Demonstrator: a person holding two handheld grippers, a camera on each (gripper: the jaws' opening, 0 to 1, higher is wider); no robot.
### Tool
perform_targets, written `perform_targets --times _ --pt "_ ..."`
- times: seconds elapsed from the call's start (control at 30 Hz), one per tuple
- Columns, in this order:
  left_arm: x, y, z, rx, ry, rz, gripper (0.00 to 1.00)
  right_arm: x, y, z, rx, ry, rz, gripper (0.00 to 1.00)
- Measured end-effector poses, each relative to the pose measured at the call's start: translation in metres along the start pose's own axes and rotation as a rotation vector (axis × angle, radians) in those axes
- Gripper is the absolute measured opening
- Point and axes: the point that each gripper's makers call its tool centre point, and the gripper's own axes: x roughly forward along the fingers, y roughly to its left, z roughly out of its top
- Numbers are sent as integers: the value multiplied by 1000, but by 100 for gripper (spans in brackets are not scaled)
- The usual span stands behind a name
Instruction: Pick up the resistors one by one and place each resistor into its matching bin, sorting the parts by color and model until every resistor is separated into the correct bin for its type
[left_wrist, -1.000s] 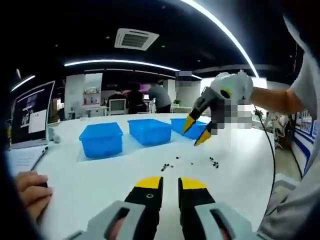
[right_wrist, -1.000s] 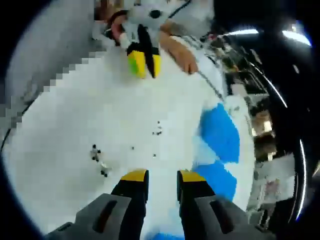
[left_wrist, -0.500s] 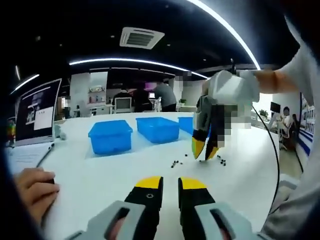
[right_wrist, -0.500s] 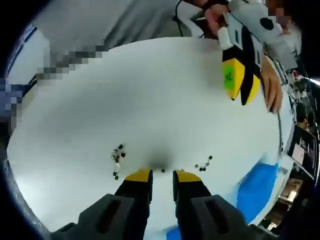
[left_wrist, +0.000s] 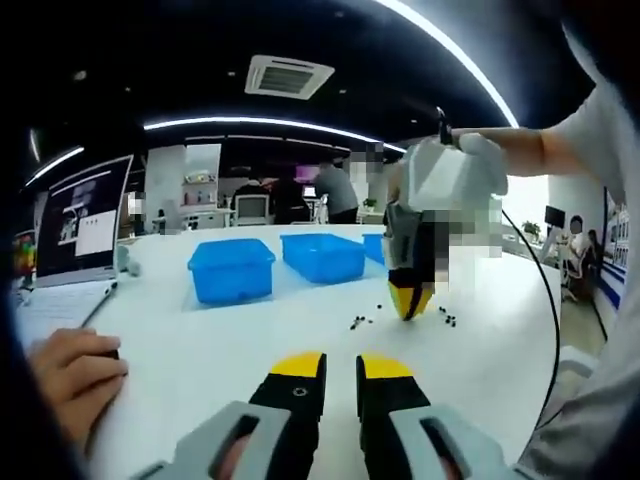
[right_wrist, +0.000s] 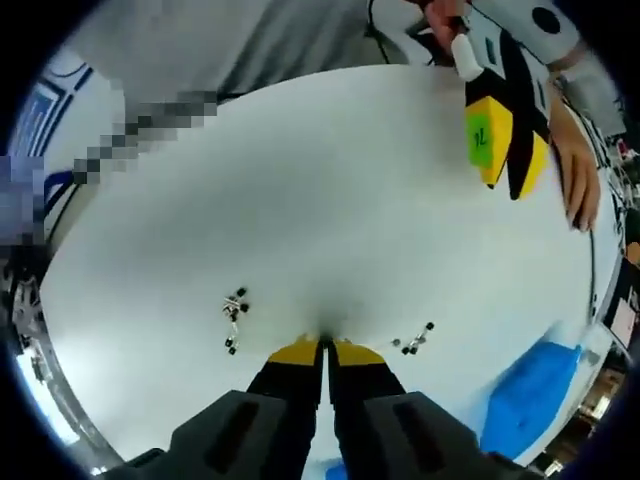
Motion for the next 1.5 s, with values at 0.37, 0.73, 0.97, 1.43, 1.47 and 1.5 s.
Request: perform_targets --times 0.37,0.73,0.97,1.43,1.47,1.5 --pt "7 -3 7 4 -26 -24 15 -2 1 -2 103 -33 -168 5" --pt "0 3 2 9 -2 2 15 -36 -17 9 529 -434 -569 5" --pt "4 -3 0 19 22 -4 15 -64 -22 -5 779 -634 -806 5" --pt "26 -18 17 62 19 -50 15 -136 29 -87 1340 -856 -1304 5" --pt "27 -20 20 65 15 -56 15 -142 35 -93 1367 -861 -1352 5" --pt "27 -22 22 69 15 -62 15 -148 42 -99 1392 -877 -1399 5"
